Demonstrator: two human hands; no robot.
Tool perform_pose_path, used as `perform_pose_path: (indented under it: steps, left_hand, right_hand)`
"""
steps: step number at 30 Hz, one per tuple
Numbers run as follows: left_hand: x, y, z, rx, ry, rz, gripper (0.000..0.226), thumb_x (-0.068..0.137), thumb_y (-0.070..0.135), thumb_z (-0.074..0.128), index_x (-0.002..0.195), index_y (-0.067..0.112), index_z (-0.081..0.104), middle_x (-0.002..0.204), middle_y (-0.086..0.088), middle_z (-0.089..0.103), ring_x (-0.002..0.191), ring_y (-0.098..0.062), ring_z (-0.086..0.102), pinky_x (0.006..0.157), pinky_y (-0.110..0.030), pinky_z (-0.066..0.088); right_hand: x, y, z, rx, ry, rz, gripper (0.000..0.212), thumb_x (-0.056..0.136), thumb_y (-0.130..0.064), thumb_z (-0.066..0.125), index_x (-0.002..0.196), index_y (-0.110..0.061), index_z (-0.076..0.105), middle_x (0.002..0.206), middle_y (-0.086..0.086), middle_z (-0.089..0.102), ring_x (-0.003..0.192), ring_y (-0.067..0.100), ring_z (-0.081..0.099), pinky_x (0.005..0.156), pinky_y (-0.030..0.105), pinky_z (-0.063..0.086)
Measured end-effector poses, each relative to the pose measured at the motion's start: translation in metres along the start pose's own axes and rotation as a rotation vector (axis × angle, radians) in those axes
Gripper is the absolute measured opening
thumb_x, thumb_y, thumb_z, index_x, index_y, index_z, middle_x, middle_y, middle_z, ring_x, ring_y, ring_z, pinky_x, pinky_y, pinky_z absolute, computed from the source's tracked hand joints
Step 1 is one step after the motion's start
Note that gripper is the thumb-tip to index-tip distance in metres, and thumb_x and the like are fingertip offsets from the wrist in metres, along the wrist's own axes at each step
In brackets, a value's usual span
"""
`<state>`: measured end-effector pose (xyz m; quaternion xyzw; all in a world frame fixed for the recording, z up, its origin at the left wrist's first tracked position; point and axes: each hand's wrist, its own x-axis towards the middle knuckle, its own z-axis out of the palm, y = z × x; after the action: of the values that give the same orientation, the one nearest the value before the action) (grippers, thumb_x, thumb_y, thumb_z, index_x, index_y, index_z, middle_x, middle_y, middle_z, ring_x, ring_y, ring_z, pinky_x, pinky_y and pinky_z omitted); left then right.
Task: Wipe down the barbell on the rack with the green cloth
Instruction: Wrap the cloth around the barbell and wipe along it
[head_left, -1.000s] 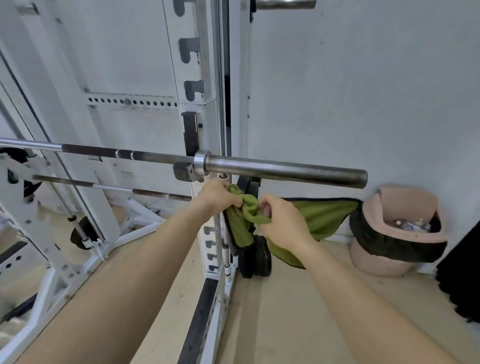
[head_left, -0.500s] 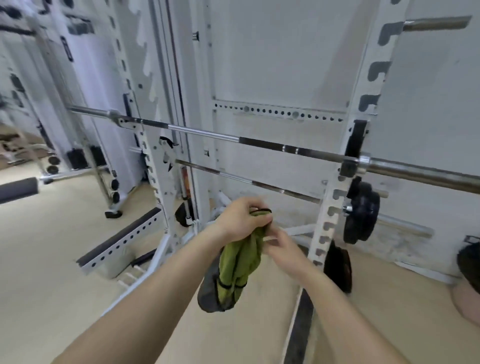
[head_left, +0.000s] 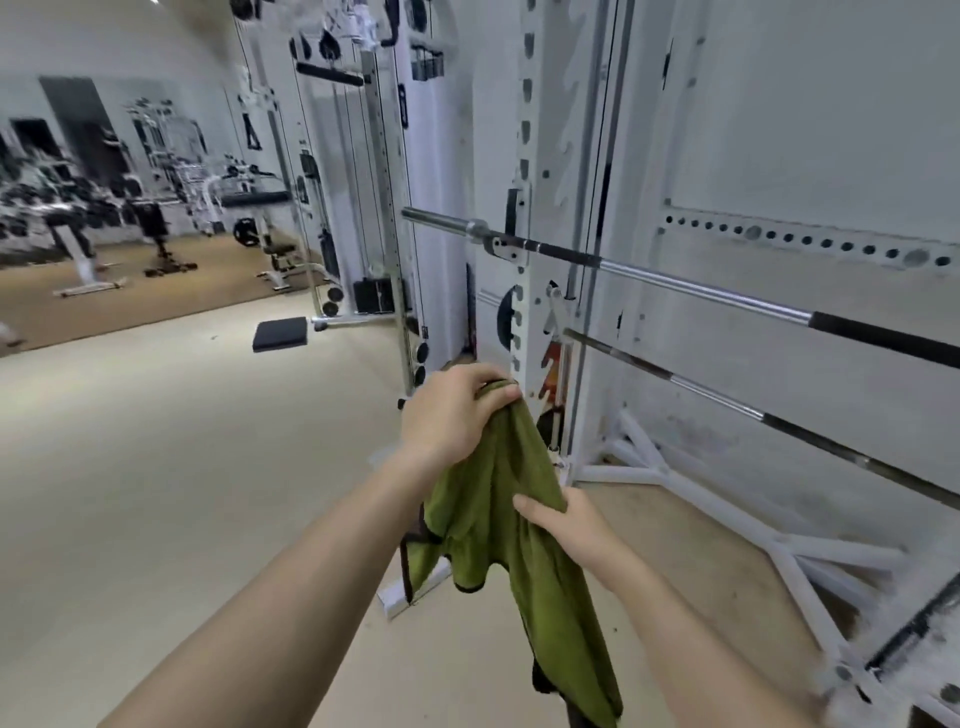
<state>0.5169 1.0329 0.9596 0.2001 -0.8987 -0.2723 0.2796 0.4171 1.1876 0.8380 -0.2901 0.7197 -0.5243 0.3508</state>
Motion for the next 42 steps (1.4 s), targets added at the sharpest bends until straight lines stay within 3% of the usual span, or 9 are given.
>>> perform_pose_path:
  steps: [7,12,15,18,22,29,33,39,42]
  left_hand:
    - [0.142,-0.117,-0.04,0.044,0.007,-0.063,0.03,0.095,0.049,0.058,0.086,0.023,0.071,0.077,0.009,0.064,0.073,-0.005,0.057,0.055,-0.023,0.037]
    - [0.254,-0.202,-0.076,0.012,-0.07,-0.108,0.032,0.096,0.052,0.053,0.082,0.028,0.069,0.08,0.007,0.068,0.081,-0.014,0.064,0.073,-0.035,0.053]
    - [0.311,-0.252,-0.103,0.0,-0.069,-0.125,0.027,0.097,0.049,0.053,0.084,0.03,0.068,0.086,0.009,0.067,0.086,-0.011,0.062,0.073,-0.033,0.049]
    - [0.363,-0.302,-0.127,0.004,-0.096,-0.112,0.022,0.092,0.046,0.063,0.082,0.026,0.065,0.085,0.014,0.064,0.083,-0.003,0.058,0.067,-0.024,0.042]
    - [0.428,-0.376,-0.15,0.104,-0.177,-0.09,0.016,0.086,0.043,0.071,0.084,0.028,0.067,0.086,0.018,0.062,0.086,-0.003,0.056,0.07,-0.027,0.04]
    - [0.529,-0.517,-0.192,0.239,-0.134,0.032,0.002,0.092,0.03,0.068,0.091,0.031,0.066,0.089,0.009,0.066,0.089,-0.017,0.061,0.08,-0.035,0.05]
    - [0.583,-0.573,-0.19,0.242,-0.101,0.011,0.025,0.096,0.041,0.059,0.089,0.019,0.067,0.081,0.001,0.065,0.079,-0.02,0.06,0.069,-0.035,0.049]
    - [0.654,-0.63,-0.159,-0.162,-0.177,-0.162,0.059,0.085,0.068,0.057,0.073,0.01,0.066,0.071,-0.007,0.067,0.072,-0.023,0.066,0.065,-0.036,0.049]
    - [0.697,-0.649,-0.152,-0.111,-0.306,-0.09,0.054,0.077,0.075,0.059,0.068,0.022,0.065,0.066,0.007,0.065,0.068,-0.016,0.066,0.063,-0.03,0.049]
  right_hand:
    - [0.174,-0.042,0.021,-0.086,-0.177,0.115,0.051,0.078,-0.058,0.078,0.113,-0.021,0.071,0.106,-0.002,0.078,0.096,0.016,0.075,0.092,0.033,0.057]
    - [0.311,-0.109,0.027,-0.278,-0.243,0.1,0.044,0.074,-0.042,0.074,0.116,-0.029,0.067,0.114,0.0,0.074,0.101,0.02,0.072,0.1,0.041,0.053]
    - [0.38,-0.15,0.029,-0.401,-0.132,0.012,0.02,0.084,-0.023,0.066,0.102,-0.031,0.066,0.102,-0.002,0.072,0.089,0.016,0.069,0.083,0.035,0.057]
    - [0.45,-0.179,0.032,-0.625,-0.007,-0.086,0.007,0.081,-0.031,0.069,0.086,-0.026,0.069,0.084,-0.002,0.072,0.076,0.015,0.071,0.075,0.045,0.061]
    - [0.53,-0.213,0.047,-0.832,0.147,-0.111,0.023,0.097,-0.035,0.056,0.08,-0.024,0.068,0.074,-0.002,0.067,0.07,0.02,0.066,0.061,0.035,0.053]
    - [0.65,-0.283,0.085,-0.495,0.53,-0.164,0.031,0.1,-0.013,0.043,0.076,-0.012,0.062,0.072,0.004,0.06,0.071,0.025,0.056,0.055,0.031,0.036]
    - [0.707,-0.339,0.109,-0.323,0.763,-0.219,0.024,0.098,-0.01,0.046,0.089,-0.017,0.067,0.079,0.002,0.063,0.068,0.015,0.054,0.054,0.029,0.036]
    - [0.774,-0.385,0.114,-0.23,0.979,-0.211,0.022,0.09,-0.009,0.047,0.09,-0.006,0.068,0.078,0.008,0.06,0.071,0.022,0.051,0.062,0.033,0.037]
    - [0.802,-0.391,0.099,-0.322,1.04,-0.084,0.015,0.086,-0.018,0.056,0.082,-0.011,0.069,0.077,0.006,0.065,0.076,0.027,0.06,0.061,0.033,0.043]
